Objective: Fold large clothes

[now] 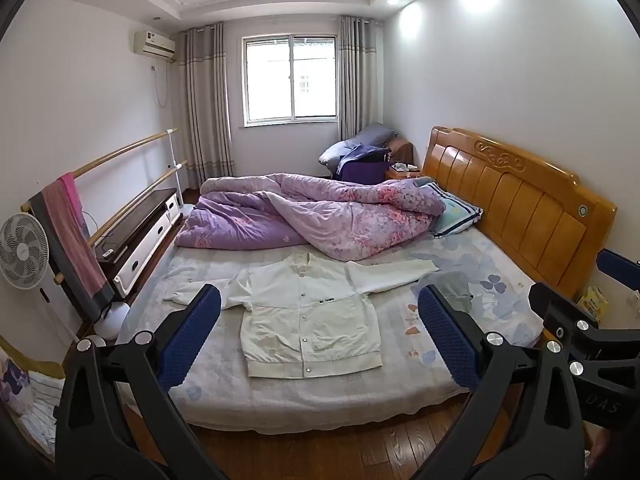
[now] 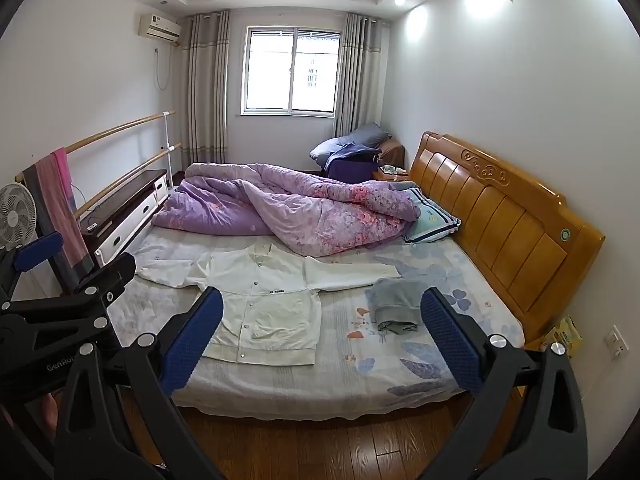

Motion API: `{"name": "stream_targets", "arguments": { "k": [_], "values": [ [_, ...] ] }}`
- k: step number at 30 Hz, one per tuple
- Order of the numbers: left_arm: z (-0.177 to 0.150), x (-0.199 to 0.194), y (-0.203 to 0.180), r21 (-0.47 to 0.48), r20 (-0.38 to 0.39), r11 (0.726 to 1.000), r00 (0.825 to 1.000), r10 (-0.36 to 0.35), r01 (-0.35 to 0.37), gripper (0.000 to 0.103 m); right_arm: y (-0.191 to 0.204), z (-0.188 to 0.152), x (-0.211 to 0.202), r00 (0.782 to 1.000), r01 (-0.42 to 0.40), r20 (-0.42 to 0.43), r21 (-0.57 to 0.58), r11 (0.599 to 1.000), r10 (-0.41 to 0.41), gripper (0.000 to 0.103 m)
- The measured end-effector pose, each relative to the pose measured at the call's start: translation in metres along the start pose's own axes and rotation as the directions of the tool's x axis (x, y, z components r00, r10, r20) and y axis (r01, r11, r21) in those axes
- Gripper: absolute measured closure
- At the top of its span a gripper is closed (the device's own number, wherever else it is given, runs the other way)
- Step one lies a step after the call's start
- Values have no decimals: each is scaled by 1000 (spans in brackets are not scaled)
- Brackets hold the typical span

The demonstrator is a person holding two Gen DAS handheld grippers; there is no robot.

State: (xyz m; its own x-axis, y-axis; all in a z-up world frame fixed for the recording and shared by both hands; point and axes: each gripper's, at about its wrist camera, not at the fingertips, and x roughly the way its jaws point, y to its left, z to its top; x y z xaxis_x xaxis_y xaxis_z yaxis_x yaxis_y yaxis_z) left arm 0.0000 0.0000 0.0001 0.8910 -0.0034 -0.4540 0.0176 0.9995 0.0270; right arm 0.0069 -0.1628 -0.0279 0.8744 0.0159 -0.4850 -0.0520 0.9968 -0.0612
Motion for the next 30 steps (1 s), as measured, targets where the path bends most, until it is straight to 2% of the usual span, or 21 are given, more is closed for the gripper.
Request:
{"name": "stream_targets", "arguments": {
  "k": [10,14,30],
  "values": [
    [-12,3,-5,-5,18,1000,1000,0,0,5,1,2,4,1000,3,0,-5,1000,-3,7],
    [-3,1,1,0,23,1000,1000,-9,9,5,5,-1,6,1000,9,-2,-10,1000,-9,7],
    [-2,4,5,-5,8,1000,1000,-7,7,5,4,-1,7,1000,5,-14,9,1000,-5,7]
  ]
}}
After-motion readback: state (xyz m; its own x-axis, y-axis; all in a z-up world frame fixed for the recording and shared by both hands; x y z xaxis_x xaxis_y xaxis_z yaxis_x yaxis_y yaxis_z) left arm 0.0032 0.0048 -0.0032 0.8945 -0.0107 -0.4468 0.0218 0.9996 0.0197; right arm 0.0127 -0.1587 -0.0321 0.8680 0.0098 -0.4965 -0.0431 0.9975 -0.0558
